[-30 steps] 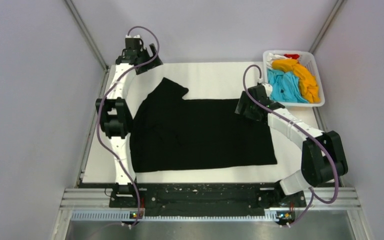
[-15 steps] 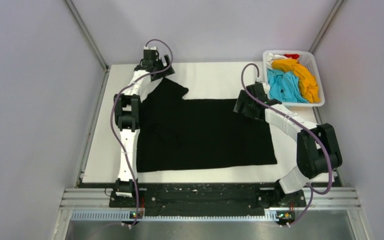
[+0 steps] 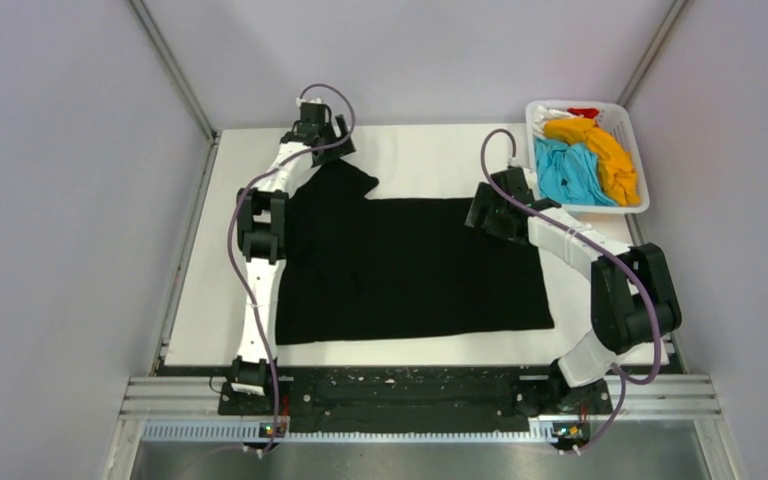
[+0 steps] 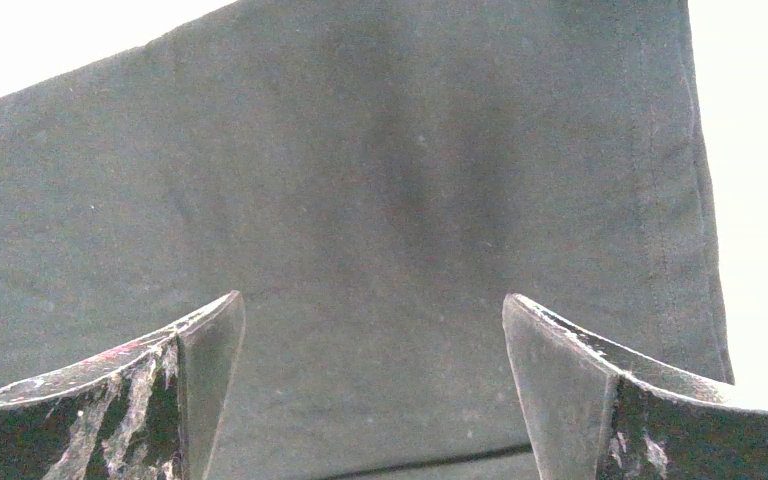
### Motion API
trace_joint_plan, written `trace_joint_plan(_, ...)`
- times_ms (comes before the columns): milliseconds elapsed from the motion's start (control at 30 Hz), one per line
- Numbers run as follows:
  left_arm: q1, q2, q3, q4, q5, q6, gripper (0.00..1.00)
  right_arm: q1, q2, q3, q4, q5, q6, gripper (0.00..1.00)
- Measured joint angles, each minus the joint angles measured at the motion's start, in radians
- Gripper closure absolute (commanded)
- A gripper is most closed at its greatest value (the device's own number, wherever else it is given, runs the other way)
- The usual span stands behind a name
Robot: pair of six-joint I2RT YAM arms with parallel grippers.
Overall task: Fold and stack the t-shirts
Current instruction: Grab the side of the flattened tshirt furthest away from the robot with both arms
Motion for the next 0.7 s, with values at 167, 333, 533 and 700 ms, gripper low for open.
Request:
trace_joint_plan(167,-0.018,0.0,0.005,-0.033,-0.023,0.0,0.33,0.0,0.0,-0.007,0.006,-0.003,0.0,0.01)
trace_joint_plan(333,-0.029,0.0,0.01,-0.079,-0.084,0.007,0.42,0.0,-0.004,-0.036,0.011,-0.003,0.0,0.01)
trace_joint_plan(533,-0.043,0.0,0.025,-0.145,-0.157,0.03,0.55,0.0,-0.012,-0.057,0.01,-0.002,0.0,0.01)
trace_joint_plan(700,-0.051,-0.001,0.033,-0.198,-0.209,0.063,0.75,0.0,-0.023,-0.061,0.011,0.001,0.0,0.01)
